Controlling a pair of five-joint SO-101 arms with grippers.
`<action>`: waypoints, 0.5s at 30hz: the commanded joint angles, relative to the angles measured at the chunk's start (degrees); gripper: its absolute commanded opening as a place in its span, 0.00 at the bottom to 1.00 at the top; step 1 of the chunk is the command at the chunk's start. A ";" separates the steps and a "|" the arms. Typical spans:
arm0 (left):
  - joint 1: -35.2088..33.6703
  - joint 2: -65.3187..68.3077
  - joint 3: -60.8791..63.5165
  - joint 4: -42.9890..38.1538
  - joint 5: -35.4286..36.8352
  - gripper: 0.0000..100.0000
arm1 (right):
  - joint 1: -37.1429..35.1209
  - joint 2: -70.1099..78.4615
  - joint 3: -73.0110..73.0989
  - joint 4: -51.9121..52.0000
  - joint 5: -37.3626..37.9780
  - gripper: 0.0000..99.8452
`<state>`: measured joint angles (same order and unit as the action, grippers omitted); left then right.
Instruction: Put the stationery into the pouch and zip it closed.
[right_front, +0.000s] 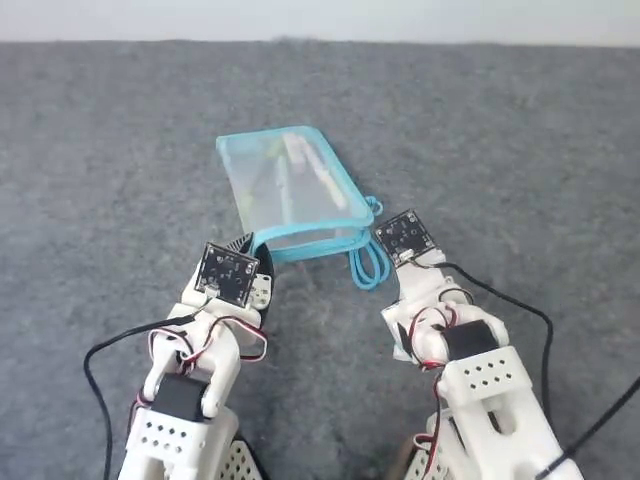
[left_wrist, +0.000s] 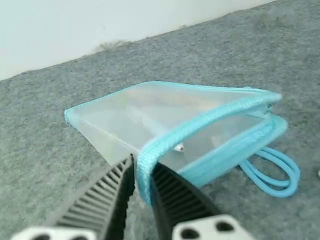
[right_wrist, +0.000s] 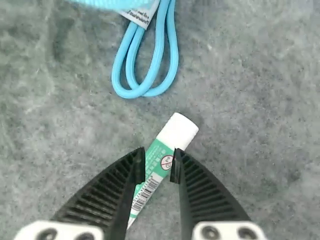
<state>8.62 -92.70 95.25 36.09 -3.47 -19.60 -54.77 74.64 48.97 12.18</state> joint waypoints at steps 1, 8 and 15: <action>-0.26 -0.88 -0.48 -1.23 -0.09 0.01 | 0.48 -1.98 -0.44 -1.36 0.62 0.09; -0.26 -0.88 -0.57 -1.32 -0.26 0.01 | 0.48 -2.07 -0.35 -1.45 0.79 0.09; -0.26 -0.88 -0.57 -1.41 -0.26 0.01 | 0.57 -2.07 0.00 -2.33 0.88 0.09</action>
<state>8.62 -92.70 95.25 36.09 -3.47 -19.78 -54.77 74.64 48.70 12.18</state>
